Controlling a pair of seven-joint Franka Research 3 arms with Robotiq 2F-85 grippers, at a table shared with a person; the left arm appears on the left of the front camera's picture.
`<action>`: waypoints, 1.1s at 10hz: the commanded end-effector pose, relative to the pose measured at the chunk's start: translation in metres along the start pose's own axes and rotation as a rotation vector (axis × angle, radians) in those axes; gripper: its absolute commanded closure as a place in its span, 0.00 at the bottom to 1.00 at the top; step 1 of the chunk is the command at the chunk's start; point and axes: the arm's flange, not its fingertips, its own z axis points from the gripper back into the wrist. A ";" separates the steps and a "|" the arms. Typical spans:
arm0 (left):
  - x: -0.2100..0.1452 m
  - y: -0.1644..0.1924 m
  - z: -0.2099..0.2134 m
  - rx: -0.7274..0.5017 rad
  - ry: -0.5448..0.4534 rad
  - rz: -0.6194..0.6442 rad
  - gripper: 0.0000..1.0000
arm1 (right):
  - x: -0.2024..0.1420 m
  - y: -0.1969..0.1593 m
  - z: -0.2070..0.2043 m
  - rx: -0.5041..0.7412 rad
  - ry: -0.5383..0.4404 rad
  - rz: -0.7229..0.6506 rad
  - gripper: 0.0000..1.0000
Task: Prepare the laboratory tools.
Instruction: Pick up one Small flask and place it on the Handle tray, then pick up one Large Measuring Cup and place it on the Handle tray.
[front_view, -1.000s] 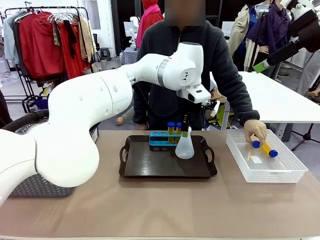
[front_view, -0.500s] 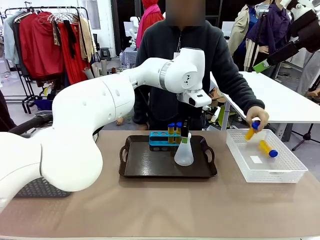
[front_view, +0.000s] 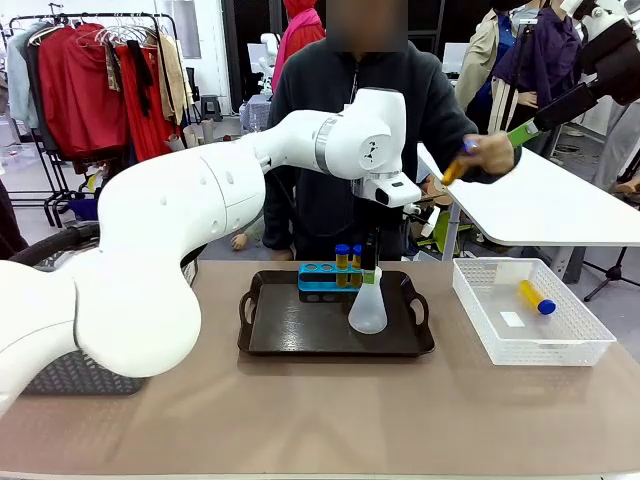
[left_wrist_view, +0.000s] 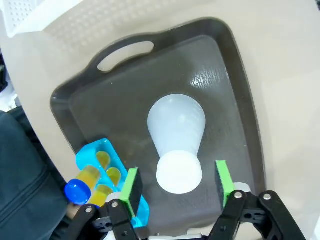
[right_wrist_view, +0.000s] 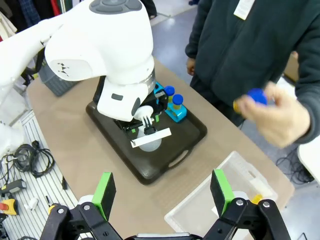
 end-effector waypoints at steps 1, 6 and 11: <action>-0.001 0.001 0.008 -0.017 -0.016 0.007 0.00 | 0.001 0.000 0.000 0.019 -0.025 0.001 0.00; -0.012 -0.038 0.045 0.024 -0.043 0.055 0.00 | 0.001 0.000 0.000 0.019 -0.025 0.001 0.00; -0.058 -0.100 0.077 0.020 -0.040 0.178 0.00 | 0.001 0.000 0.000 0.019 -0.025 0.001 0.00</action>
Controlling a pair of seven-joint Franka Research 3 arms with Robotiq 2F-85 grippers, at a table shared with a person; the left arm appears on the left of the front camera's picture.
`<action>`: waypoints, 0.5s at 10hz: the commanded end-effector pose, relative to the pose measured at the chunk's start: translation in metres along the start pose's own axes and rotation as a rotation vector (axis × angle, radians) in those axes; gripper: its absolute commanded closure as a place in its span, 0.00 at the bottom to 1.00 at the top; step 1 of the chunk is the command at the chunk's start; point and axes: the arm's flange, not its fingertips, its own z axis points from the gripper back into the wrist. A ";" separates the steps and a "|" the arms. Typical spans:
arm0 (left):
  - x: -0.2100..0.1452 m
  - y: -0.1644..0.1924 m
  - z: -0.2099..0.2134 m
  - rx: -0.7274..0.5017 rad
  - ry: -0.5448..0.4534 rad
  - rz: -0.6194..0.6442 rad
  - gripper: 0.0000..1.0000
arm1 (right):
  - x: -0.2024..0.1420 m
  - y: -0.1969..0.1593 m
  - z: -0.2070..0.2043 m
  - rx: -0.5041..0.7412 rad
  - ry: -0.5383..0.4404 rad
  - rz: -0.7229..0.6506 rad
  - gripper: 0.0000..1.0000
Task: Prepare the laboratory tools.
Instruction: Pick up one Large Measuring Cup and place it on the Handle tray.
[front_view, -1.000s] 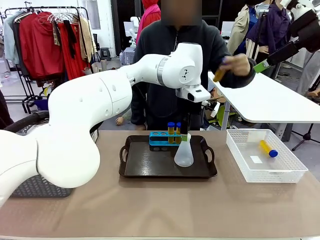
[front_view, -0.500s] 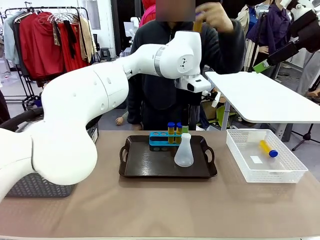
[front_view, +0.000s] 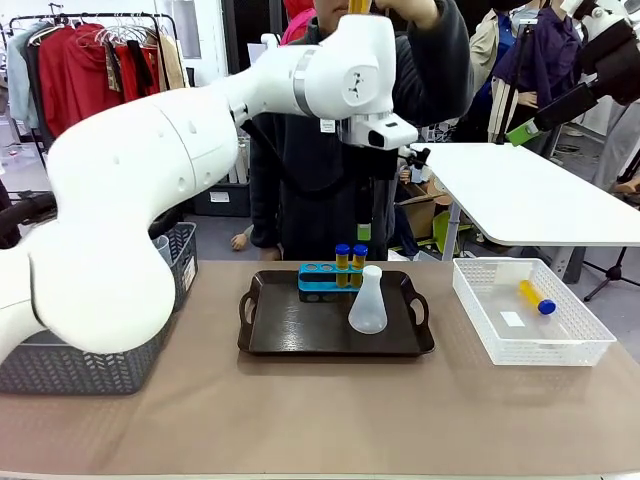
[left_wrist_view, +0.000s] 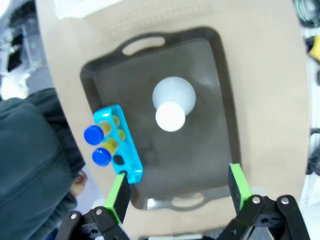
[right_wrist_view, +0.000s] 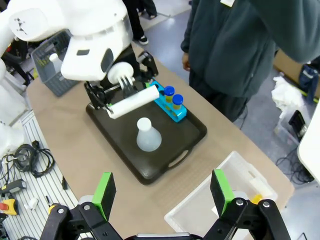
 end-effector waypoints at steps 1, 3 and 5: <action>-0.062 -0.082 -0.016 -0.025 -0.029 0.090 0.00 | 0.001 0.000 0.000 0.019 -0.025 0.001 0.00; -0.086 -0.108 0.012 -0.032 -0.043 0.167 0.00 | 0.001 0.000 0.000 0.019 -0.025 0.001 0.00; -0.113 -0.133 0.040 0.036 -0.028 0.264 0.00 | 0.001 0.000 0.000 0.019 -0.025 0.001 0.00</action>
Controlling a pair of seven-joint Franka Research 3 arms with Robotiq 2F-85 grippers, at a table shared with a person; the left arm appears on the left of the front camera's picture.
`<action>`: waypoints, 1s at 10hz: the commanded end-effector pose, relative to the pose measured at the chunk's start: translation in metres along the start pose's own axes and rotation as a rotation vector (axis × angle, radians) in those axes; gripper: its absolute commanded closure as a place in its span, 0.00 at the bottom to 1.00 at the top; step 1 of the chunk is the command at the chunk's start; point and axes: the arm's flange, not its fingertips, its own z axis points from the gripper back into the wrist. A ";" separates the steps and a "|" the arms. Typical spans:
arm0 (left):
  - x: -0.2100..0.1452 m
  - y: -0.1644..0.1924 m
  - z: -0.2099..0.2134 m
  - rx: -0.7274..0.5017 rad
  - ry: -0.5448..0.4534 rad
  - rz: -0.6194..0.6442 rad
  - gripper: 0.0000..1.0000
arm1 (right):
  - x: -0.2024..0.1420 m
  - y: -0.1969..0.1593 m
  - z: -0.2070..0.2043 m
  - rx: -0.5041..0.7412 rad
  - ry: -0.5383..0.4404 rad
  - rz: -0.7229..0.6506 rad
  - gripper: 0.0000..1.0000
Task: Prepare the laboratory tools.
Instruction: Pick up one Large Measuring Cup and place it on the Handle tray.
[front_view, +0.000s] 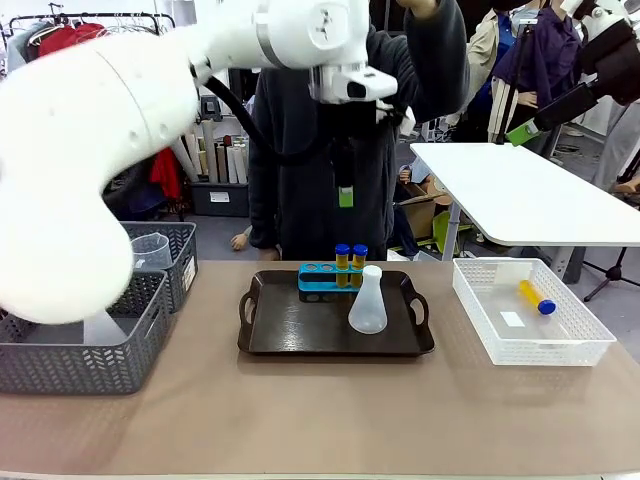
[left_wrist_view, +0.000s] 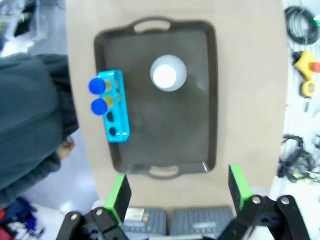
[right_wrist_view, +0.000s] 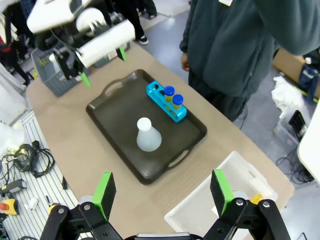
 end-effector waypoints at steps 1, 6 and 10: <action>-0.109 -0.108 -0.030 0.049 0.004 0.110 0.00 | 0.002 0.000 0.000 0.019 -0.025 0.001 0.00; -0.215 -0.135 0.002 0.157 -0.030 0.461 0.00 | 0.002 0.000 0.000 0.019 -0.025 0.001 0.00; -0.239 -0.108 -0.006 0.142 -0.053 0.561 0.00 | 0.002 0.000 0.000 0.019 -0.025 0.001 0.00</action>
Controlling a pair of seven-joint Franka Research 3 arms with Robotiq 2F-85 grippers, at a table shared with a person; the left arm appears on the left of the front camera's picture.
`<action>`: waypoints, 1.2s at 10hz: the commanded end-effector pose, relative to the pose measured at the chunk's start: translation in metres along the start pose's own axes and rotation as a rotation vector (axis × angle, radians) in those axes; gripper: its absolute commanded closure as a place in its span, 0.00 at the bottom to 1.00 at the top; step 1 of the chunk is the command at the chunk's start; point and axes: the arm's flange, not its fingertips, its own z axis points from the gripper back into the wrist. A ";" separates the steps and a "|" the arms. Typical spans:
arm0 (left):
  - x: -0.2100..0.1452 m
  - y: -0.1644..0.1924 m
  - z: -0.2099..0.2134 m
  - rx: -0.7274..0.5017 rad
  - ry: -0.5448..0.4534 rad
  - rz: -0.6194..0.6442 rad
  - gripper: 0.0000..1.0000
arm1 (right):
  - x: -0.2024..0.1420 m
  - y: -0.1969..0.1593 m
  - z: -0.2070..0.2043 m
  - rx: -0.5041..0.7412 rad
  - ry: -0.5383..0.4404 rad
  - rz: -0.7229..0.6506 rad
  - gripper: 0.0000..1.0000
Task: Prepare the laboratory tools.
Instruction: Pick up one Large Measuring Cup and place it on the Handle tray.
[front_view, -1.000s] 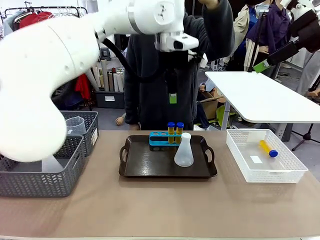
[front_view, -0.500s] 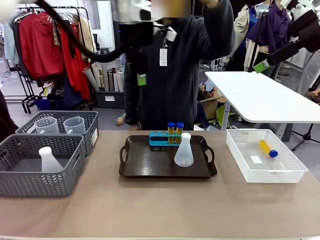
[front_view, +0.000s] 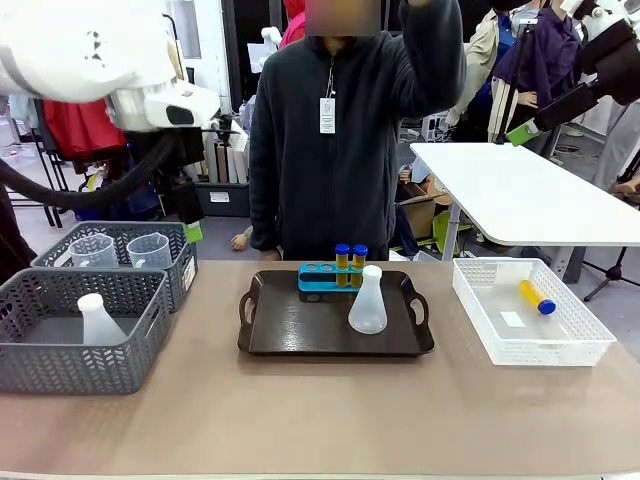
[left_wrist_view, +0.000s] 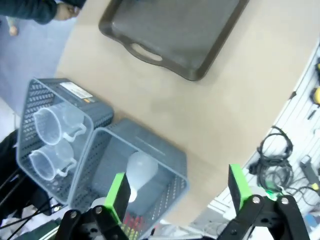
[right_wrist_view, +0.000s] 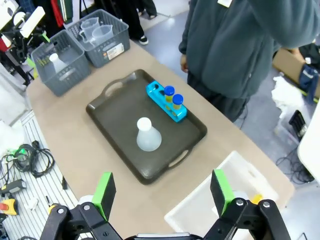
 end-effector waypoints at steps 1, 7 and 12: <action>0.005 -0.001 0.012 0.000 0.005 -0.010 0.00 | 0.002 0.000 0.000 0.019 -0.025 0.002 0.00; 0.005 -0.002 0.011 0.001 -0.004 -0.010 0.00 | 0.002 0.000 0.000 0.019 -0.025 0.002 0.00; -0.008 0.124 0.010 -0.071 -0.046 0.271 0.00 | 0.002 0.000 0.000 0.019 -0.025 0.002 0.00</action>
